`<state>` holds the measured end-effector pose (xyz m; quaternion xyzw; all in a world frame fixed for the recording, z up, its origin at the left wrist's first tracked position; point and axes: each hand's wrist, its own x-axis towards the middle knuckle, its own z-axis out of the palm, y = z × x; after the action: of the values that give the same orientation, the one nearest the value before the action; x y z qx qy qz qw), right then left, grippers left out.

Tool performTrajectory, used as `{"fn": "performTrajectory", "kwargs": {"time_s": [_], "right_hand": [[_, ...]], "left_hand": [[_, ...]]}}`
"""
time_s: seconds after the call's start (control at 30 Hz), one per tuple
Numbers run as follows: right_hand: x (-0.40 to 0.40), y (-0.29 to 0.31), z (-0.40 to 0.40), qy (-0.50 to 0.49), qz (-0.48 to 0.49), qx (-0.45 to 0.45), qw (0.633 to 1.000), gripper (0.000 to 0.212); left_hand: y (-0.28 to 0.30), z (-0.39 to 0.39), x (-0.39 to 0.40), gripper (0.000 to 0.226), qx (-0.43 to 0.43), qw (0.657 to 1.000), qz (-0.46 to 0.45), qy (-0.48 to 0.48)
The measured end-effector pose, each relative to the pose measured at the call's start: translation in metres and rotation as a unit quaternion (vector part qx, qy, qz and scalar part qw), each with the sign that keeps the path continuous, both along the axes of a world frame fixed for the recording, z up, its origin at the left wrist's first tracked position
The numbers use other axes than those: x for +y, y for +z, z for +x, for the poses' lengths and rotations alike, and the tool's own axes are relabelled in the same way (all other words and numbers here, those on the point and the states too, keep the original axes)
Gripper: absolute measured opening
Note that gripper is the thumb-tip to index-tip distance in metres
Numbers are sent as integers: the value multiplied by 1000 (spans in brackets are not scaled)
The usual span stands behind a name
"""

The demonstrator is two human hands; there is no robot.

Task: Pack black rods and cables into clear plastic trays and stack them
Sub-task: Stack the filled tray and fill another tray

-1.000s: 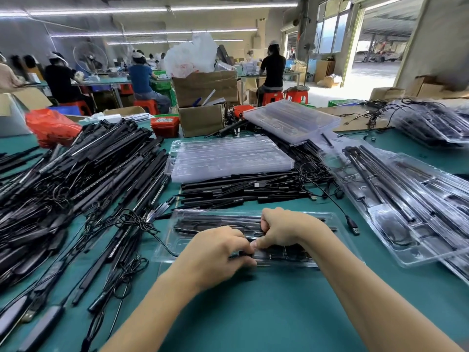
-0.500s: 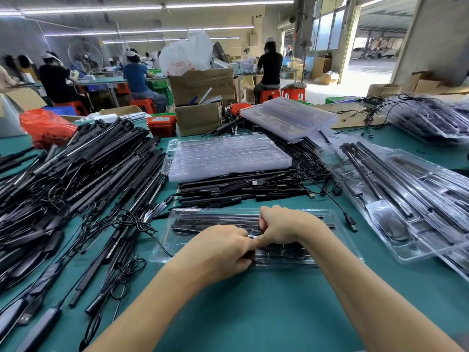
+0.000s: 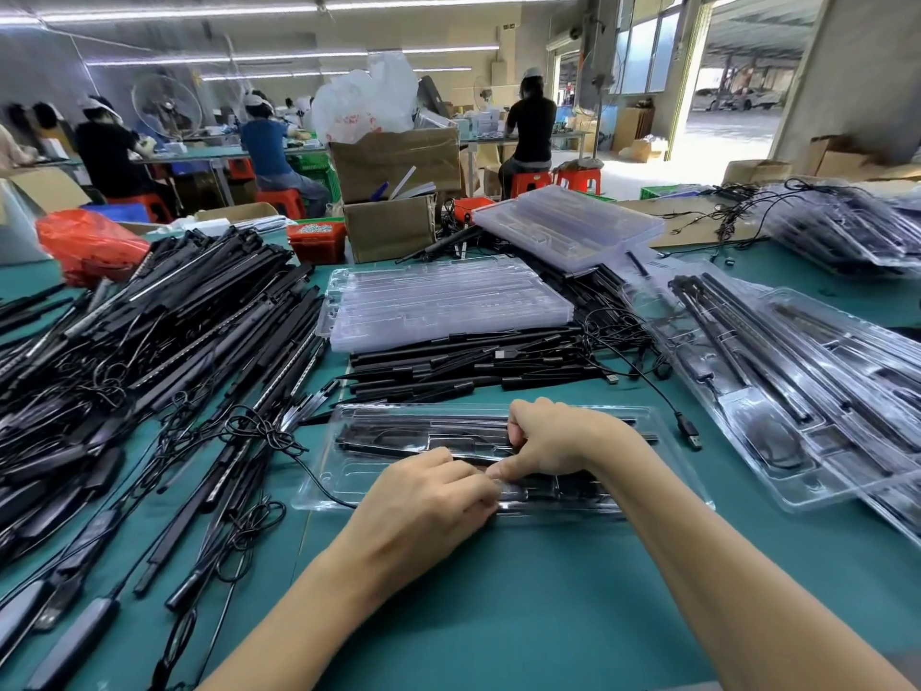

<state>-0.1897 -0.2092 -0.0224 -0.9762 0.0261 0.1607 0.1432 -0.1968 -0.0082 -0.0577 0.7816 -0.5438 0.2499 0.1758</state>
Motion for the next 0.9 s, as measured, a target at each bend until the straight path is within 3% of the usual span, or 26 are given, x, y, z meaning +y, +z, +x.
{"fn": "performTrajectory", "kwargs": {"time_s": [0.1,0.9], "right_hand": [[-2,-1,0,-1,0,-1,1000,50],[-2,-6,-5,-10,41,-36,998,46]], "left_hand": [[-3,-2,3,17,37,999,-24,11],[-12,-6,9,18,188,980,-61,-11]]}}
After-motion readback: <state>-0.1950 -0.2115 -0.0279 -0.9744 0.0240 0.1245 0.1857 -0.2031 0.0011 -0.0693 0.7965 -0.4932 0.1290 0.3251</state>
